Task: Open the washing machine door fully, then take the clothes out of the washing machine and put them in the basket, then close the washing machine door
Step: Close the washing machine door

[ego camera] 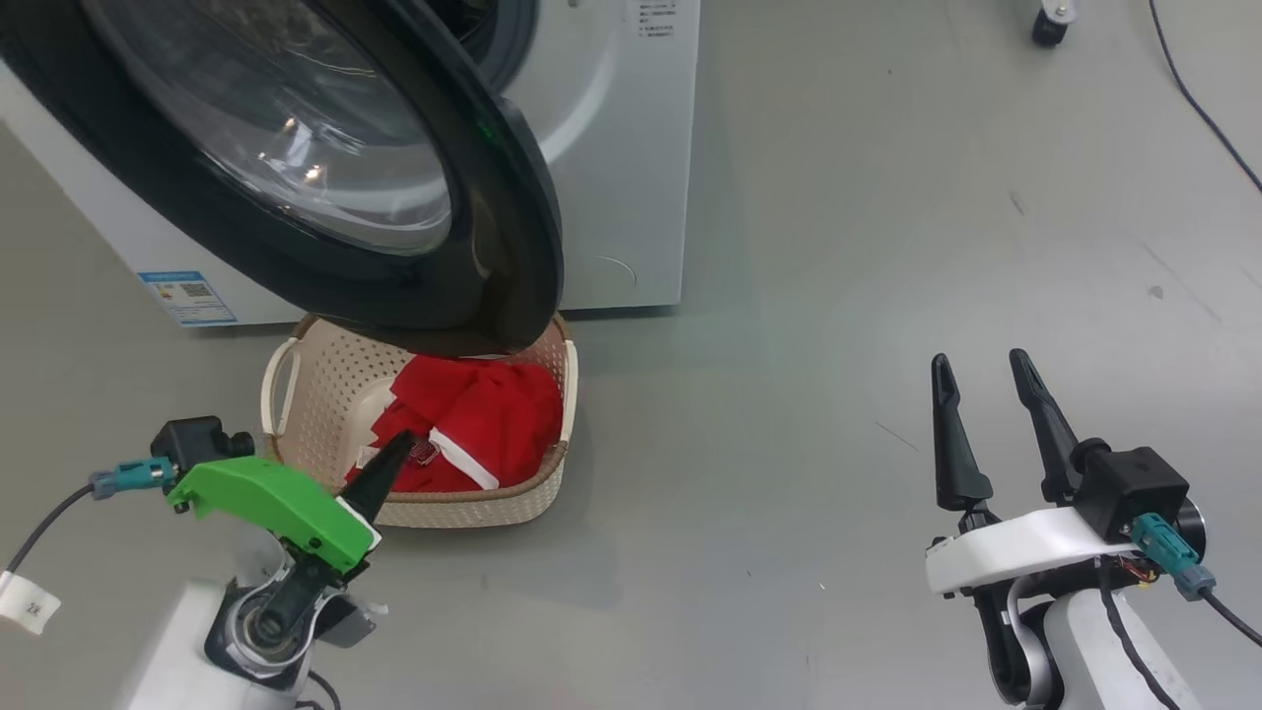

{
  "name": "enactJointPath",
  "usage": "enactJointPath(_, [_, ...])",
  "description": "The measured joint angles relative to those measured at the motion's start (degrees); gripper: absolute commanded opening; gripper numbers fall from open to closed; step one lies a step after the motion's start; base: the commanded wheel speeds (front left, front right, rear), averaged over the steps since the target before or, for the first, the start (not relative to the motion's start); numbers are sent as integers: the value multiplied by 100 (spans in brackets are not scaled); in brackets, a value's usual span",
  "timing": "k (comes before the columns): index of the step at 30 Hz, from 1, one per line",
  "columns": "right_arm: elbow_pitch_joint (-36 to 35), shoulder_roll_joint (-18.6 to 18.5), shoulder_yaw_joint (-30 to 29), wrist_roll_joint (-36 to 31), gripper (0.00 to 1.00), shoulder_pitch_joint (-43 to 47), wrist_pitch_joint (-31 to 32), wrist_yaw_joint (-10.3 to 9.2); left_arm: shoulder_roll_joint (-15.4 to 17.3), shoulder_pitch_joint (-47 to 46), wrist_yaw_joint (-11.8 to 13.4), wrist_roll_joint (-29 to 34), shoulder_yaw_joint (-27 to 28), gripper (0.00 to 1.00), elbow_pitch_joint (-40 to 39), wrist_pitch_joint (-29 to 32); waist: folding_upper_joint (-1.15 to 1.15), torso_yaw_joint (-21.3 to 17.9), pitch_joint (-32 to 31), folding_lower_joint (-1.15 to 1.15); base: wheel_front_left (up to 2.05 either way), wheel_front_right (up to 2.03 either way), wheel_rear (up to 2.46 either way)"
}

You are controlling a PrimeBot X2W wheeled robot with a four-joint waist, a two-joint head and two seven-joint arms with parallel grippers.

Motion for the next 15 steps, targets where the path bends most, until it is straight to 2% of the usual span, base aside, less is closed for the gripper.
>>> enactJointPath(3, [-58,-9,-67,-5,100,19,0,0,193,32,-64,575,-147,0,-101,-353,0,192,-69,0,0,0,0])
enactJointPath(15, [-222,-1,-123,-98,100,121,-1,7,769,208,-137,2366,-163,0,-526,-2230,0,786,-225,0,0,0,0])
